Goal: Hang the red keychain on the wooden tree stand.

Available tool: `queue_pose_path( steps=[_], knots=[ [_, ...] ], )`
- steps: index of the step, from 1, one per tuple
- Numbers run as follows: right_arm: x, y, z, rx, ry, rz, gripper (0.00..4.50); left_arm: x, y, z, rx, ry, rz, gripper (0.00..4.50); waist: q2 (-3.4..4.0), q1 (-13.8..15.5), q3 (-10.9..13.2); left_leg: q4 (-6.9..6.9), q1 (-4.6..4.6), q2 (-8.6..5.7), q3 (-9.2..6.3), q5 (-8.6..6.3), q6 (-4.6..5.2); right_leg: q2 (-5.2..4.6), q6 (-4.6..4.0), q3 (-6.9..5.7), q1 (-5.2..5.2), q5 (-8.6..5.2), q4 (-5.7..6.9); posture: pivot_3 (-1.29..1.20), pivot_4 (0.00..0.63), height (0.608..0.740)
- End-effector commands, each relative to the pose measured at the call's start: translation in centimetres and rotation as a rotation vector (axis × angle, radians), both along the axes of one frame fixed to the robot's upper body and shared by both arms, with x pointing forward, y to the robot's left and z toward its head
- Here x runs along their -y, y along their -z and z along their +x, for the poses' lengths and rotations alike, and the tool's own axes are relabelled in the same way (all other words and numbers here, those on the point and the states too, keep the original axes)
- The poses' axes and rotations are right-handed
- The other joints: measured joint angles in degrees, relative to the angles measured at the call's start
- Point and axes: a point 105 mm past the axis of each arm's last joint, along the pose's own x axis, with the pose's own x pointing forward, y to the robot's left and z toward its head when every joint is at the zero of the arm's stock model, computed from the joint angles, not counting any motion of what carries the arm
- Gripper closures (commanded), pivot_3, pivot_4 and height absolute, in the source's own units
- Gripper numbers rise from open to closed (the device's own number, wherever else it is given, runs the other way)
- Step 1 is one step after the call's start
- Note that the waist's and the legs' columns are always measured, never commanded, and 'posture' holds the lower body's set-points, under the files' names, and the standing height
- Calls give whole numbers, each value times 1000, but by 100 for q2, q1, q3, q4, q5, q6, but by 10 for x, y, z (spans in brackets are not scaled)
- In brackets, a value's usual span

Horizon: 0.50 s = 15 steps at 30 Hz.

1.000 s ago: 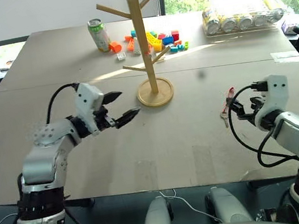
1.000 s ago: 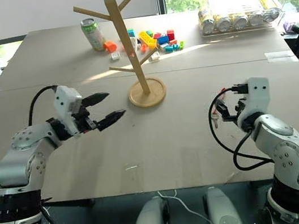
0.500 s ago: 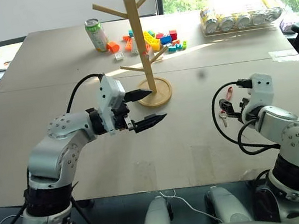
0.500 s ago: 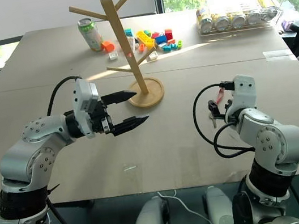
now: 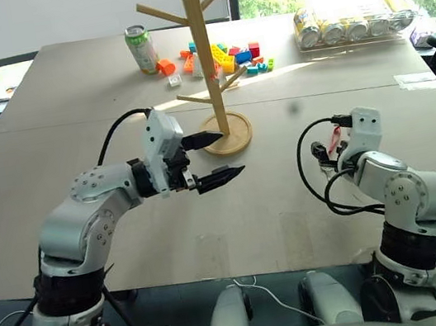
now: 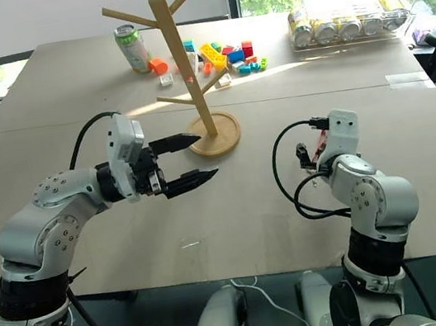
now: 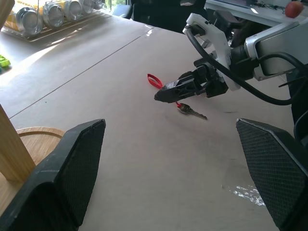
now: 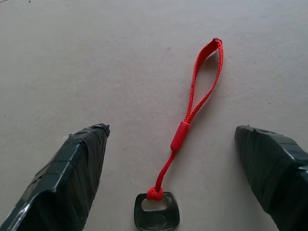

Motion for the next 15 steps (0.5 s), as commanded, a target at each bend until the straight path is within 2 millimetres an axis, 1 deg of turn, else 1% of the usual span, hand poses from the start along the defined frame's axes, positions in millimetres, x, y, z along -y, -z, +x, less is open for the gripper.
queue_pose_path(
  steps=[1, 2, 3, 5, 6, 8, 9, 10, 15],
  knots=[
    [1, -3, 3, 37, 2, -16, 514, 1, -19, -4, 71, 5, -17, 0, 0, 0, 0, 0, 0, 0, -1, 0, 0, 0, 0, 0, 0, 0, 0, 0, 150, 740],
    [2, -2, 3, 36, 3, -21, 806, 2, -20, -3, 71, 4, -20, 0, 0, 0, 0, 0, 0, 0, -1, 0, 0, 0, 0, 0, 0, 0, 0, 0, 150, 740],
    [2, -1, 4, 36, 4, -25, 1246, 2, -20, -3, 71, 3, -23, 0, 0, -1, 0, 0, 0, 0, -1, 0, 0, 0, 0, -1, 0, 0, 0, 0, 150, 740],
    [1, 1, 4, 36, 0, -33, 2252, 4, -21, -4, 70, 5, -26, 0, 0, -14, 0, 0, 0, 0, 1, 0, 0, 0, 0, 0, 0, 0, 0, 0, 150, 740],
    [0, 1, 4, 36, -4, -36, 2957, 4, -21, -4, 70, 5, -27, 0, 0, -21, 0, 0, 1, 0, 0, 0, 0, 1, 0, 0, 0, 0, 0, 0, 150, 740],
    [-2, 1, 5, 43, -21, -41, 3570, 4, -22, -4, 70, 6, -28, 0, 0, -27, 0, 0, 1, 0, 0, 0, 0, 1, 0, 0, -1, 0, 2, 0, 150, 740],
    [-4, 0, 5, 49, -34, -43, 4180, 4, -22, -4, 70, 6, -28, 0, 0, -29, 0, 0, 1, 1, -1, 0, 0, 3, 0, 0, -2, 0, 2, 0, 150, 740],
    [-6, 0, 6, 54, -43, -44, 4486, 4, -23, -4, 70, 6, -29, 0, 0, -29, 0, 0, 1, 2, -1, 0, 0, 4, 0, 0, -2, 0, 3, 0, 150, 740],
    [-10, 0, 6, 60, -67, -55, 4486, 5, -25, -3, 71, 4, -35, 0, 0, -27, 0, 0, -1, 2, 0, 0, 0, 3, 0, 0, -2, 0, 0, 0, 150, 740]
  ],
)
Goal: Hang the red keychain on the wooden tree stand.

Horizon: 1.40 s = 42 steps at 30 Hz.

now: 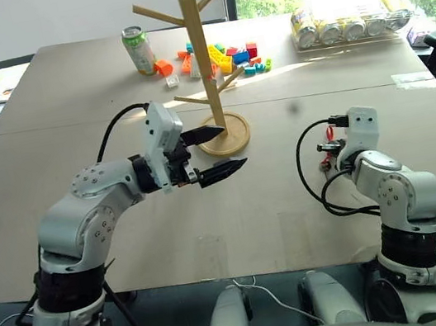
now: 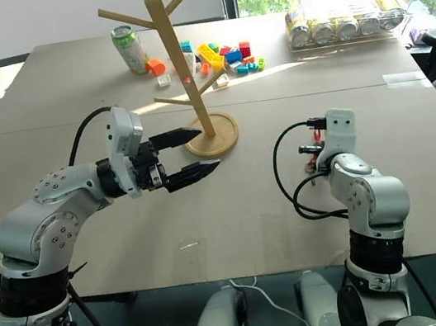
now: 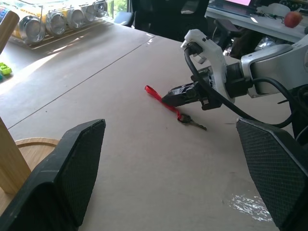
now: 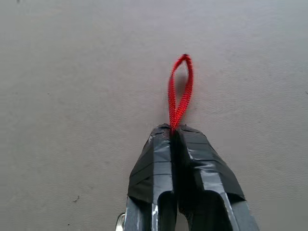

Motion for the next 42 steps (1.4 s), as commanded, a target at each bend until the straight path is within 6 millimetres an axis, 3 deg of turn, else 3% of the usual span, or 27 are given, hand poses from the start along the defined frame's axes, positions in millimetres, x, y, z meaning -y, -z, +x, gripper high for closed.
queue_pose_path(
  steps=[1, 11, 19, 22, 26, 27, 30, 42],
  knots=[
    [-7, -3, 0, 21, -34, 5, 4486, 2, -17, -5, 68, 12, -11, 0, 0, 0, 0, 0, 0, 0, 0, 0, 0, 0, 0, 0, 0, 0, 0, 0, 150, 740],
    [-5, -6, -2, 47, -93, -52, 4486, -1, -16, -5, 67, -4, -7, 0, 0, 1, 0, 0, 0, 0, -1, 0, 0, 0, 0, 0, 0, 0, 0, 0, 150, 740],
    [-16, -8, -8, 75, -281, -130, 4486, -2, -17, -2, 73, -11, -6, 0, -2, 4, 2, 0, -1, 0, -1, 0, 0, 1, 0, 0, -1, 0, 0, 0, 150, 740],
    [-19, -8, -9, 75, -292, -112, 3613, -1, -17, -2, 75, -11, -8, 0, -2, 3, 2, 0, -1, 0, -1, 0, 0, 1, 0, 0, -1, 0, 0, 0, 150, 740],
    [-18, -8, -10, 72, -294, -119, 1718, -1, -17, -2, 75, -12, -7, 0, -3, 27, 3, 0, -2, 0, -1, 0, 0, 0, 1, 0, -1, 0, 0, 0, 150, 740],
    [-17, -7, -10, 69, -294, -123, 1050, -2, -17, -2, 75, -12, -7, 0, -3, 28, 3, 1, -4, 0, -1, 0, 0, 0, 1, 0, -1, 0, -1, 0, 150, 740],
    [-15, -5, -11, 60, -296, -132, 23, -1, -17, -2, 74, -13, -7, 0, -4, 33, 3, 1, -6, 0, -1, 0, 0, 0, 1, 0, -2, 0, -1, 0, 150, 740],
    [0, 4, -10, 16, -229, -100, 23, -3, -15, -2, 75, -17, -4, 0, -4, 39, 3, 2, -7, 0, -2, 0, 0, 0, 1, -1, -3, 0, -1, 0, 150, 740]
  ],
)
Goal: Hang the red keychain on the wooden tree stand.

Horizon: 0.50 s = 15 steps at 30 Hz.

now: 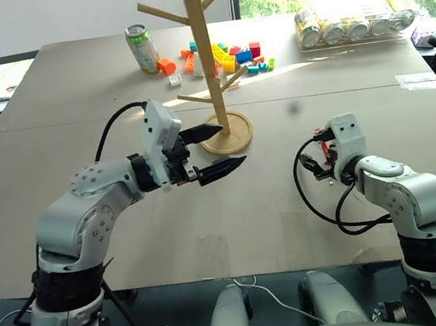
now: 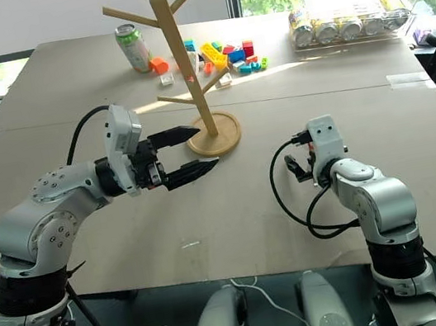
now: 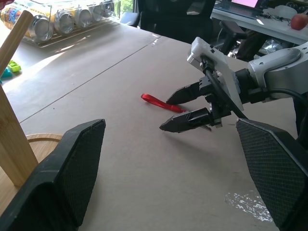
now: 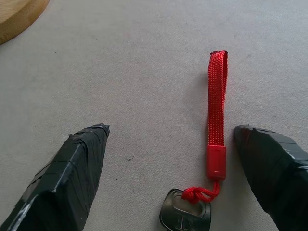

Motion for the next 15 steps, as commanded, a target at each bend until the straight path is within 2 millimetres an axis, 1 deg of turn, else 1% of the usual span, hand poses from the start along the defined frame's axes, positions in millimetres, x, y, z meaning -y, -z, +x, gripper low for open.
queue_pose_path(
  steps=[1, 6, 10, 11, 13, 14, 15],
  knots=[
    [13, 1, -1, -10, 67, 33, 23, -1, -15, -4, 77, 2, -3, 0, 0, 2, 0, 0, 0, 0, 0, 0, 0, 0, 0, 0, 0, 0, 0, 0, 150, 740],
    [24, 1, -7, -28, 101, 50, 23, -2, -15, -4, 79, -1, -1, 0, -1, 37, 0, 4, -2, -1, -1, 0, 0, -2, 0, -1, 1, 0, 0, 0, 150, 740],
    [21, 4, -14, -45, 77, 47, 23, -2, -16, -5, 82, -2, -2, 0, -1, 32, -1, 4, -7, -2, -5, 0, 0, -2, 0, -6, 0, 0, -2, 0, 150, 740],
    [20, 7, -15, -51, 73, 42, 415, -2, -16, -4, 82, -1, -3, 0, -1, 29, -1, 4, -6, -1, -5, 0, 0, -2, 0, -6, 0, 0, -2, 0, 150, 740],
    [18, 11, -17, -59, 70, 40, 658, -1, -16, -4, 83, 1, -3, 0, -2, 25, -1, 4, -6, -1, -5, 0, 0, -1, 0, -6, 0, 0, -2, 0, 150, 740],
    [18, 13, -16, -60, 68, 37, 1039, 0, -16, -4, 84, 2, -4, 0, -2, 21, -1, 4, -5, -1, -5, 0, 0, -1, 0, -6, 0, 0, -1, 0, 150, 740],
    [19, 15, -15, -60, 70, 32, 1728, 0, -17, -4, 86, 3, -4, 0, -2, 10, -1, 4, -5, -1, -5, 0, 0, -1, 0, -6, 0, 0, -1, 0, 150, 740]
  ],
)
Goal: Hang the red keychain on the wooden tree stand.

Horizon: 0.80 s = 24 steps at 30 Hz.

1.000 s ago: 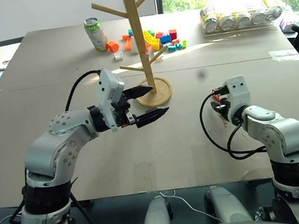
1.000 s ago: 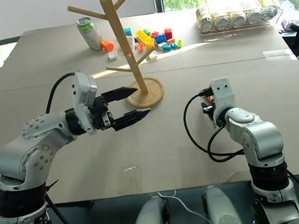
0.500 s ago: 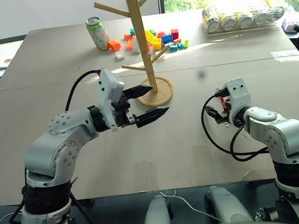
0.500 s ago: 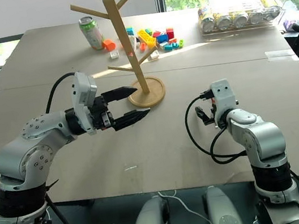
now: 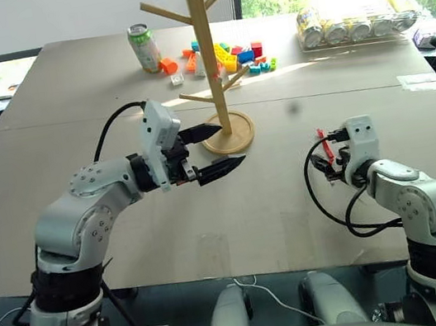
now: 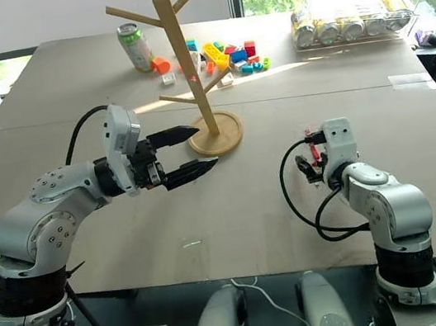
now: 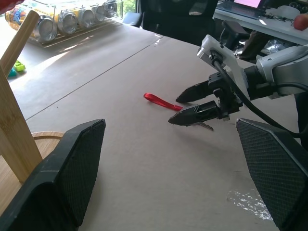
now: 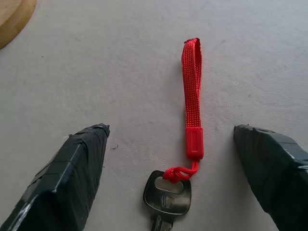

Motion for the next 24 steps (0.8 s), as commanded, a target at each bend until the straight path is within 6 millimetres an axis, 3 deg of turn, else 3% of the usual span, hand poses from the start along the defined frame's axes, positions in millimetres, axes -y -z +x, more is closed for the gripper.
queue_pose_path(
  steps=[1, 3, 4, 5, 7, 15, 24],
  knots=[
    [3, 13, -2, -33, 7, -16, 1826, 1, -17, -4, 85, 8, -6, 0, 0, -12, 0, 0, 1, 0, 0, 0, 0, 0, 0, 0, 0, 0, 1, 0, 150, 740],
    [6, 14, 0, -28, 16, -19, 2638, 2, -17, -4, 87, 9, -5, 0, -2, -17, -1, 0, 1, 0, 0, 0, 0, 0, 0, 0, 0, 0, 1, 0, 150, 740],
    [7, 14, 2, -24, 18, -21, 3287, 2, -17, -4, 87, 9, -6, 0, -2, -20, -1, 0, 1, 0, 1, 0, 0, 0, 0, 0, 0, 0, 1, 0, 150, 740],
    [7, 14, 4, -18, 16, -24, 3481, 2, -17, -4, 88, 9, -7, 0, -3, -30, -2, 1, 2, 0, 1, 0, 0, 0, 0, 1, 0, 0, 1, 0, 150, 740],
    [7, 13, 6, -5, 8, -30, 4385, 2, -18, -4, 89, 10, -7, 0, -4, -40, -2, 1, 7, 1, 3, 0, 0, 2, 0, 4, 1, 0, 5, 0, 150, 740],
    [-8, 5, 5, 61, -87, -43, 4475, 1, -18, -5, 92, 4, -7, 0, -5, -50, -3, 2, 27, 3, 9, 1, 0, 5, 1, 13, 15, 0, 6, 0, 150, 740],
    [-18, -30, -4, 334, -306, -244, 4475, -2, -16, -8, 83, -2, -19, 0, -9, -25, 9, 0, 19, 3, 8, 0, 0, 6, 1, 13, 11, -1, 1, 0, 150, 740]
  ],
)
